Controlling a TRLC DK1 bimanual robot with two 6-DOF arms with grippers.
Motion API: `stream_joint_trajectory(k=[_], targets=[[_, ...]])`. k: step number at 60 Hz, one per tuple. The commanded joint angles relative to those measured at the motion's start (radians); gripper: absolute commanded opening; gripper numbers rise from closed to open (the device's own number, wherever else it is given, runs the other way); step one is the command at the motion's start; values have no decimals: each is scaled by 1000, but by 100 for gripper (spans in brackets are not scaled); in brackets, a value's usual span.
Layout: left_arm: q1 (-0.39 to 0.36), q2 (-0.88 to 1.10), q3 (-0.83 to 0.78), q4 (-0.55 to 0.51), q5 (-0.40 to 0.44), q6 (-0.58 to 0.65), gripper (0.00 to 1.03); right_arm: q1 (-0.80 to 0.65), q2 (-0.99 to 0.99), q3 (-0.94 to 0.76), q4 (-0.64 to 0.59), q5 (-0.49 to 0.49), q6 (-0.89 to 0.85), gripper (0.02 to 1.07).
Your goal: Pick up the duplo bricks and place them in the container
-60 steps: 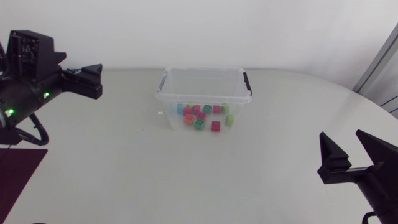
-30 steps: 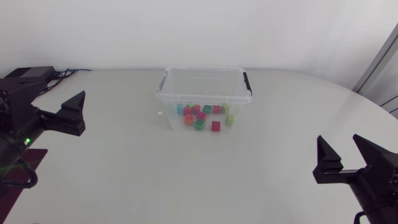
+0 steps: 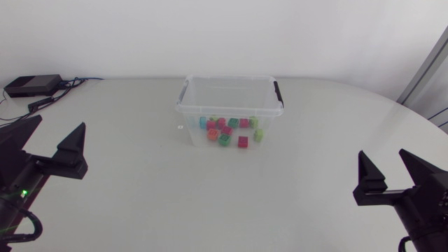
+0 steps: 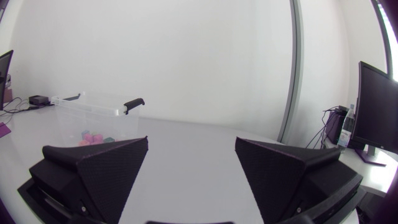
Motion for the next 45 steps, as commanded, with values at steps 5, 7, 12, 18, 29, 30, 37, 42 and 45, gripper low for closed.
stream_joint_trajectory(k=[5,7,12,18,29,30,37,42,45], targets=[[26,-86,-73,-33,29,-75,98,-13,-4,-26,9,-18,30,103],[30,-103,-83,-41,34,-86,98,-14,-4,-26,8,-21,34,103],[45,-160,-119,-66,51,-122,98,-18,-3,-27,5,-34,48,103],[59,-215,-153,-89,68,-156,98,-22,-2,-28,2,-46,61,103],[85,-320,-218,-135,99,-222,98,-30,-1,-30,-3,-68,86,103],[89,-334,-227,-141,103,-231,98,-31,-1,-30,-4,-72,90,103],[93,-349,-236,-147,108,-241,98,-32,-1,-31,-4,-75,93,103],[93,-349,-236,-147,108,-241,99,-32,-1,-31,-4,-75,93,103],[93,-349,-236,-147,108,-241,99,-32,-1,-31,-4,-75,93,103]])
